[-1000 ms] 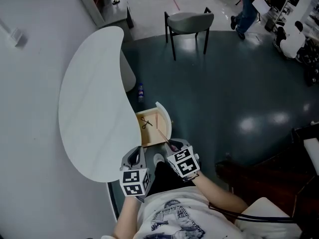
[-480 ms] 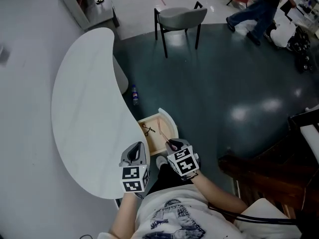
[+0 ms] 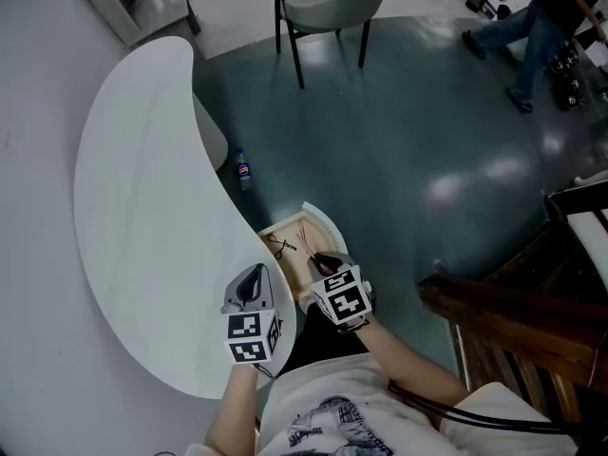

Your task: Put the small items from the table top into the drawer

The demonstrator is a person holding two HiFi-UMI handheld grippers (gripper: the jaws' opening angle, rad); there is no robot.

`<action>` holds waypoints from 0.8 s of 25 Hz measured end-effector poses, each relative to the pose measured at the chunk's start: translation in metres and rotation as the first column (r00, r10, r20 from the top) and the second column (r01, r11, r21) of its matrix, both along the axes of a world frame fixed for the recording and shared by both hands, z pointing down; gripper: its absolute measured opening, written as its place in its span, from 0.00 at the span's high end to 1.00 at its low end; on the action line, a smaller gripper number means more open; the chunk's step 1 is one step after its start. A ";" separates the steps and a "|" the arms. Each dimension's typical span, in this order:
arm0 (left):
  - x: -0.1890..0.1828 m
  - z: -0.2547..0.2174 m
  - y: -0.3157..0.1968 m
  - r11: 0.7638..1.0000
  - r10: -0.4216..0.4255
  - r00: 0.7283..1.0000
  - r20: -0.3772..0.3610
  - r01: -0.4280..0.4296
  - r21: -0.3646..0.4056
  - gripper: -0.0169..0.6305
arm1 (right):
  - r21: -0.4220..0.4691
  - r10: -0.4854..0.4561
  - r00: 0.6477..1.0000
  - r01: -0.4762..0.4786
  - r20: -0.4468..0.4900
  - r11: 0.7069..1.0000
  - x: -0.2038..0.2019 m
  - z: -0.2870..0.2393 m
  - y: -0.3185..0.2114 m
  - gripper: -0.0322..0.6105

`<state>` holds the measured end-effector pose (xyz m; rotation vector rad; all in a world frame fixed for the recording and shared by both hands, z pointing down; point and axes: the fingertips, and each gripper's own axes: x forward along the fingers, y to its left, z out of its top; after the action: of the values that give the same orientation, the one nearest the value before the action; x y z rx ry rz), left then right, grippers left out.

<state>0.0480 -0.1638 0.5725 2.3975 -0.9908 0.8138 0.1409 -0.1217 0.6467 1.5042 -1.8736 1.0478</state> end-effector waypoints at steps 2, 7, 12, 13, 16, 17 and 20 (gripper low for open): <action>-0.001 0.011 -0.006 1.000 0.002 1.000 0.004 -0.002 -0.010 0.94 | -0.019 0.017 1.000 -0.017 0.005 1.000 0.001 0.015 -0.004 0.86; 0.002 0.030 -0.020 1.000 0.010 1.000 0.002 -0.010 -0.009 0.94 | -0.062 0.062 0.998 -0.061 0.024 0.996 0.002 0.050 -0.012 0.86; 0.003 0.046 -0.038 1.000 0.025 0.999 0.037 -0.026 0.014 0.94 | -0.116 0.123 0.990 -0.115 0.069 0.987 -0.001 0.086 -0.027 0.86; 0.002 0.048 -0.041 0.999 0.024 0.999 0.041 -0.025 0.019 0.94 | -0.123 0.125 0.990 -0.115 0.071 0.986 -0.004 0.092 -0.030 0.86; 0.001 0.049 -0.047 0.999 0.024 0.999 0.044 -0.026 0.031 0.94 | -0.140 0.129 0.989 -0.118 0.069 0.983 -0.007 0.110 -0.036 0.86; 0.000 0.050 -0.048 0.999 0.024 0.999 0.043 -0.026 0.031 0.94 | -0.144 0.131 0.989 -0.120 0.070 0.982 -0.008 0.116 -0.037 0.86; 0.000 0.051 -0.050 0.999 0.022 0.999 0.040 -0.023 0.025 0.94 | -0.170 0.135 0.989 -0.122 0.066 0.978 -0.009 0.132 -0.035 0.86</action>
<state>0.0482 -0.2135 0.6239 2.4272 -0.9965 0.8653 0.1315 -0.1562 0.7788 1.5235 -1.7103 1.3046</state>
